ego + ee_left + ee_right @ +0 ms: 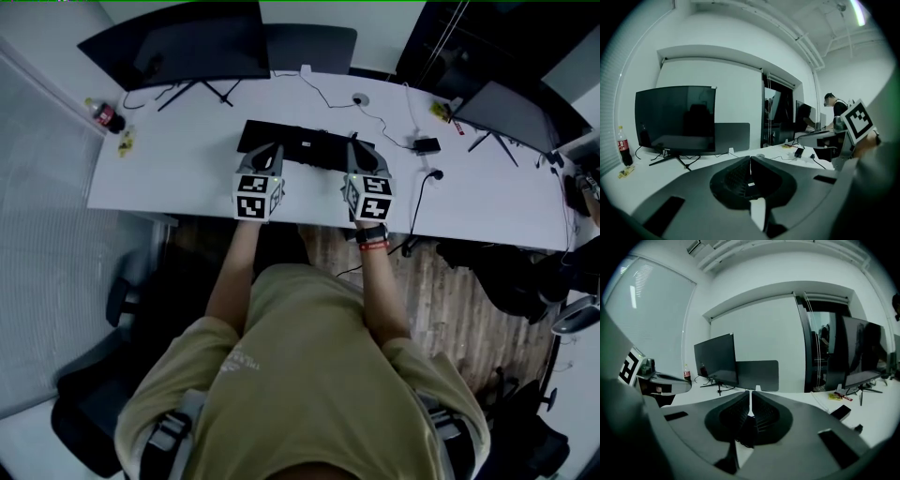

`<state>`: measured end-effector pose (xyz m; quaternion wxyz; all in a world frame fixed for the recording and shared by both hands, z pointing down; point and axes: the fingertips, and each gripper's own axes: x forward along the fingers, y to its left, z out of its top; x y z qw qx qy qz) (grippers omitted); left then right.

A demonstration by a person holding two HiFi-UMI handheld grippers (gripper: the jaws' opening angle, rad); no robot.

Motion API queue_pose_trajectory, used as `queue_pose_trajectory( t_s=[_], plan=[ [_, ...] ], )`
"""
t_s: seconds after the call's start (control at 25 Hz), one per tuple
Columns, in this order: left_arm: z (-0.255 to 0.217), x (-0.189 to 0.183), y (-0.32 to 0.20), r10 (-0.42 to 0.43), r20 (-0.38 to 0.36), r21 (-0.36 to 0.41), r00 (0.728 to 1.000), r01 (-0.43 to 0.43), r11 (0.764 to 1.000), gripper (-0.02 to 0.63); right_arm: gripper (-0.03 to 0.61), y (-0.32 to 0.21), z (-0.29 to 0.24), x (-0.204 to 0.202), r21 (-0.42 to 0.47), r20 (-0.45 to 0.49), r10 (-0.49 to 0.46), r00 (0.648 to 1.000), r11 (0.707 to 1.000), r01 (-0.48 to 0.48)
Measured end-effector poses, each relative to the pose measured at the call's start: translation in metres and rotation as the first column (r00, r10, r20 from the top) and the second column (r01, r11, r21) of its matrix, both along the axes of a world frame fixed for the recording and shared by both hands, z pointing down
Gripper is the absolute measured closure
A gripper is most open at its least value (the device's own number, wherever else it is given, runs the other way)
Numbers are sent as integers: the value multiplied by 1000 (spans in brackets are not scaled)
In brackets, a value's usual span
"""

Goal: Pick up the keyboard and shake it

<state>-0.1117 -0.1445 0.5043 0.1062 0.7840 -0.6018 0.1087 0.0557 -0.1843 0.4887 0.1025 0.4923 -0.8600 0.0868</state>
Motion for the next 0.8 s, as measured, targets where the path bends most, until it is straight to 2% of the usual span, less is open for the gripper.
queue_pose_trajectory(
  t_s=[0.28,0.6,0.8],
  plan=[
    [-2,4,7,-5,-32,9,999,6,1000,594,557,11,-1,-6,-4,-14,-42,999,999,42],
    [4,9,9,-7,-42,18,999,7,1000,594,557,15,6,6,-22,31,-13,999,1000,13],
    [17,9,6,8,-11,1,1000,-8,1000,594,557,16,21,10,-44,41,-3,999,999,5]
  ],
)
